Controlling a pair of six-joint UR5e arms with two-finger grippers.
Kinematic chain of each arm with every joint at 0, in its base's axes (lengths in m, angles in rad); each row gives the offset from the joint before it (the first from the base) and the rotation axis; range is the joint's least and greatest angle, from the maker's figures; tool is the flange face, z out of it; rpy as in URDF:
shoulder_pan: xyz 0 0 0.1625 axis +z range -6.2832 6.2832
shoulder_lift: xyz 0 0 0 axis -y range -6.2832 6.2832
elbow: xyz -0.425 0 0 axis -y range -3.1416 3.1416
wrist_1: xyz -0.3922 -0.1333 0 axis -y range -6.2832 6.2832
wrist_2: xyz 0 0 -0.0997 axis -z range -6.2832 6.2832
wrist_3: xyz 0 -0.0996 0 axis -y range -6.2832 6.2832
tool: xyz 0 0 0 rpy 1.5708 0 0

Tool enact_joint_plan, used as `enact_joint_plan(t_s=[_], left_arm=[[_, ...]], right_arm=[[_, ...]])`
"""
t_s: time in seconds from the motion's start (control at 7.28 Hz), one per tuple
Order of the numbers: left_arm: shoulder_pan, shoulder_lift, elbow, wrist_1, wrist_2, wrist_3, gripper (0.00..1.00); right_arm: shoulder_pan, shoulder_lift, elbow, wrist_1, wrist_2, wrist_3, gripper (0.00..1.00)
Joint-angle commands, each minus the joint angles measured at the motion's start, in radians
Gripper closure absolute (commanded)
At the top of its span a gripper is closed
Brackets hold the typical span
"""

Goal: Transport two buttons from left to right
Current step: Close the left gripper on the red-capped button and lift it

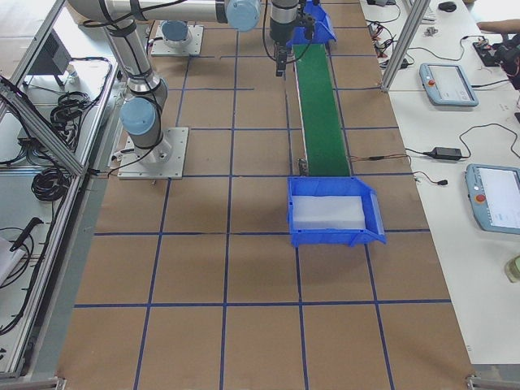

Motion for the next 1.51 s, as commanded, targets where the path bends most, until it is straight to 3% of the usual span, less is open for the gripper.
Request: enact_joint_plan(t_s=[0.0, 0.27, 0.69, 0.96, 1.37], left_arm=[[0.002, 0.012, 0.017, 0.0, -0.001, 0.0, 0.77], [0.0, 0.068, 0.018, -0.018, 0.007, 0.003, 0.77], [0.005, 0.269, 0.023, -0.142, 0.022, 0.014, 0.77], [-0.011, 0.316, 0.028, -0.175, 0.035, -0.019, 0.77], [-0.176, 0.305, 0.063, -0.186, 0.064, -0.243, 0.78]], right_arm=[[0.0, 0.0, 0.0, 0.0, 0.0, 0.0, 0.0], [0.0, 0.0, 0.0, 0.002, 0.0, 0.0, 0.0], [0.0, 0.0, 0.0, 0.0, 0.0, -0.002, 0.0], [0.0, 0.0, 0.002, 0.002, -0.002, -0.001, 0.0], [0.0, 0.0, 0.003, 0.002, 0.0, -0.003, 0.0]])
